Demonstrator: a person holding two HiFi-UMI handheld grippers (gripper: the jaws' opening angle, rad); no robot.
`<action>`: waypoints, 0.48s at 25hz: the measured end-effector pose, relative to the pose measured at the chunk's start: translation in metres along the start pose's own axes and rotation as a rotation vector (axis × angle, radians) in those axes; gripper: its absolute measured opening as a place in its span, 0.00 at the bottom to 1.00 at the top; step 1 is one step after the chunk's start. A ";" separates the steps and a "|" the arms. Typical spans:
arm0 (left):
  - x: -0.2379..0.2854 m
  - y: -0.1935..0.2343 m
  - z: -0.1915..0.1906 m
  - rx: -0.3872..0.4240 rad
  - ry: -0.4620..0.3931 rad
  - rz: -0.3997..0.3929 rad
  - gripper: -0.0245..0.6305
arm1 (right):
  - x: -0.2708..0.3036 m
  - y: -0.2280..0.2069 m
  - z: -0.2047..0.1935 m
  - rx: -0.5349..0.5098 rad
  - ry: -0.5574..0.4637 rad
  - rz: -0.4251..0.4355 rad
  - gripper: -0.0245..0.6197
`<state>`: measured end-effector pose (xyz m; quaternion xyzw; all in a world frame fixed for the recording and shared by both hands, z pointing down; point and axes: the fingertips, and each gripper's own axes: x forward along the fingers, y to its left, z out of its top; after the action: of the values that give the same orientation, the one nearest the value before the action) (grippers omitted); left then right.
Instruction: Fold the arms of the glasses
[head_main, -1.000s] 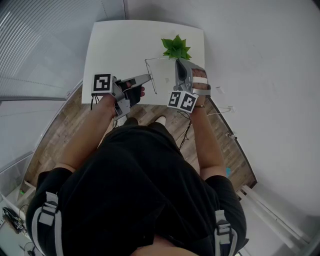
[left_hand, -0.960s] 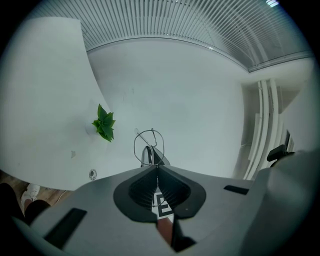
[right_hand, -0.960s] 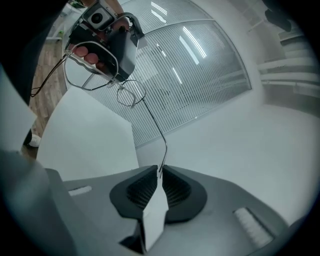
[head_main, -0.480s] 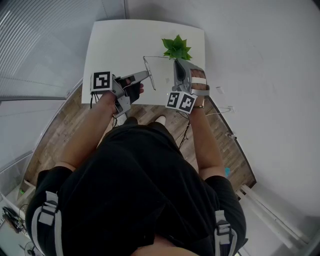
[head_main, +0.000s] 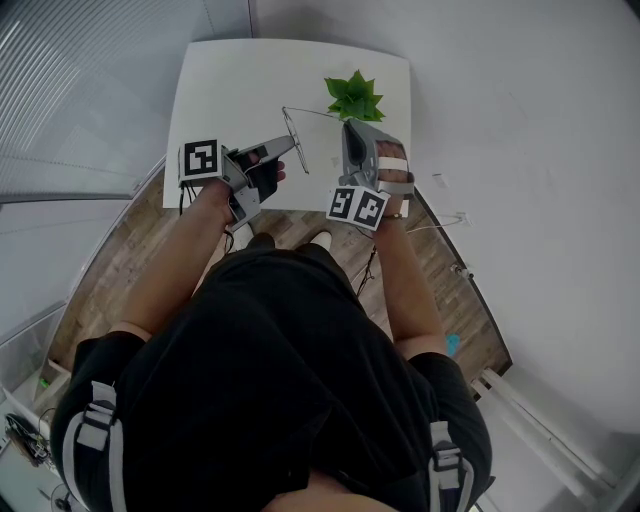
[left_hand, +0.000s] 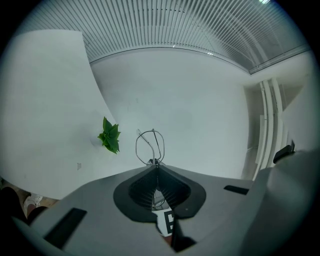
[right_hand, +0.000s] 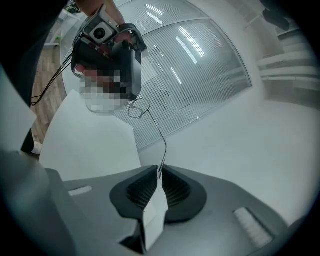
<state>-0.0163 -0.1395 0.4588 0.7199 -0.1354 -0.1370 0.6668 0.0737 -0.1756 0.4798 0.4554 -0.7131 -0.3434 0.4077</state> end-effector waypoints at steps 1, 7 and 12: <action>0.000 -0.001 0.001 -0.003 -0.002 -0.001 0.06 | 0.000 0.001 0.001 0.003 -0.001 0.001 0.10; -0.001 0.004 0.011 0.006 -0.018 0.014 0.06 | 0.000 0.005 0.006 0.022 -0.011 0.012 0.10; -0.002 0.004 0.014 0.008 -0.029 0.016 0.06 | -0.005 0.010 0.012 0.035 -0.025 0.021 0.10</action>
<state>-0.0230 -0.1517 0.4618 0.7194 -0.1512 -0.1414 0.6630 0.0604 -0.1660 0.4819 0.4507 -0.7288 -0.3322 0.3942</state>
